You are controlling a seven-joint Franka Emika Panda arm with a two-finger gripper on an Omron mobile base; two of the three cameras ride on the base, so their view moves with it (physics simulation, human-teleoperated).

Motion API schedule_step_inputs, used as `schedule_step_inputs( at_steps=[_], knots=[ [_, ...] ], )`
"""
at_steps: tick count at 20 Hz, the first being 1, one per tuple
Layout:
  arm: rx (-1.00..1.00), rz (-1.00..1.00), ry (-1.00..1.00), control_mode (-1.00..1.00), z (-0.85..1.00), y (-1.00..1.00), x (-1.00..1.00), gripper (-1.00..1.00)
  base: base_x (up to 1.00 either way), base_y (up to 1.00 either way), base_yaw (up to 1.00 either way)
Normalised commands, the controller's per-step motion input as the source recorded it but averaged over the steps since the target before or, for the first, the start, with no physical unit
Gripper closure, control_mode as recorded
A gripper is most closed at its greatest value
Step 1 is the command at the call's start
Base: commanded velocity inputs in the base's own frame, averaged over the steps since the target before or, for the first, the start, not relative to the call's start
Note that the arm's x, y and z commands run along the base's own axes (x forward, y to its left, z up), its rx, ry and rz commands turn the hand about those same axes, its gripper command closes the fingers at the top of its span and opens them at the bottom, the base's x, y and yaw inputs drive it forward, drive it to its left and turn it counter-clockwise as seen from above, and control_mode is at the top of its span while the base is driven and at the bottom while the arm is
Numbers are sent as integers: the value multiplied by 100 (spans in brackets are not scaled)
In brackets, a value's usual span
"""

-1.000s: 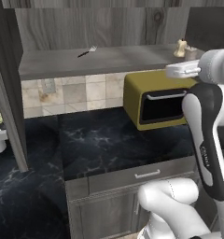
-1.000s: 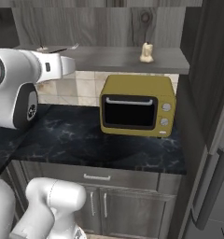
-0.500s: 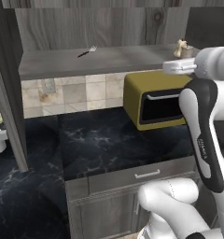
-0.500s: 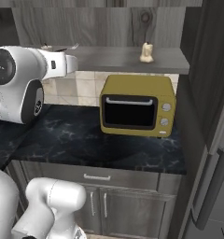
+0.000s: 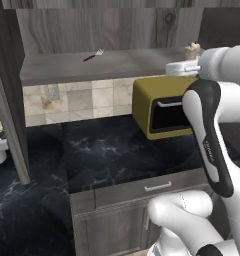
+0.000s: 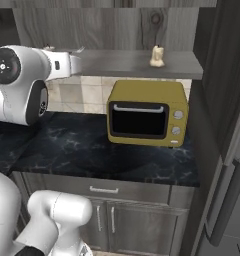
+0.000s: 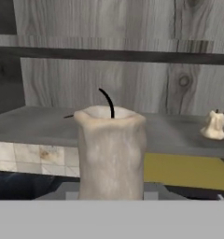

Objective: Pick the candle and candle from the dining table and place them in the open cabinet. Close the cabinet after placing the objects.

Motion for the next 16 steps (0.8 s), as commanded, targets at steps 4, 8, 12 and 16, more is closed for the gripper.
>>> schedule_step_inputs(
  at_steps=[4, 8, 12, 16],
  knots=[
    [0, 1, 0, -100, 0, 18, 25, 100, 0, 0, 0],
    [0, 2, 0, -100, -3, 1, 25, 100, 0, 0, 0],
    [0, 4, 0, -100, -16, 0, 21, 100, 0, 0, 0],
    [0, 4, 0, -100, -20, 0, 25, 100, 0, 0, 0]
  ],
)
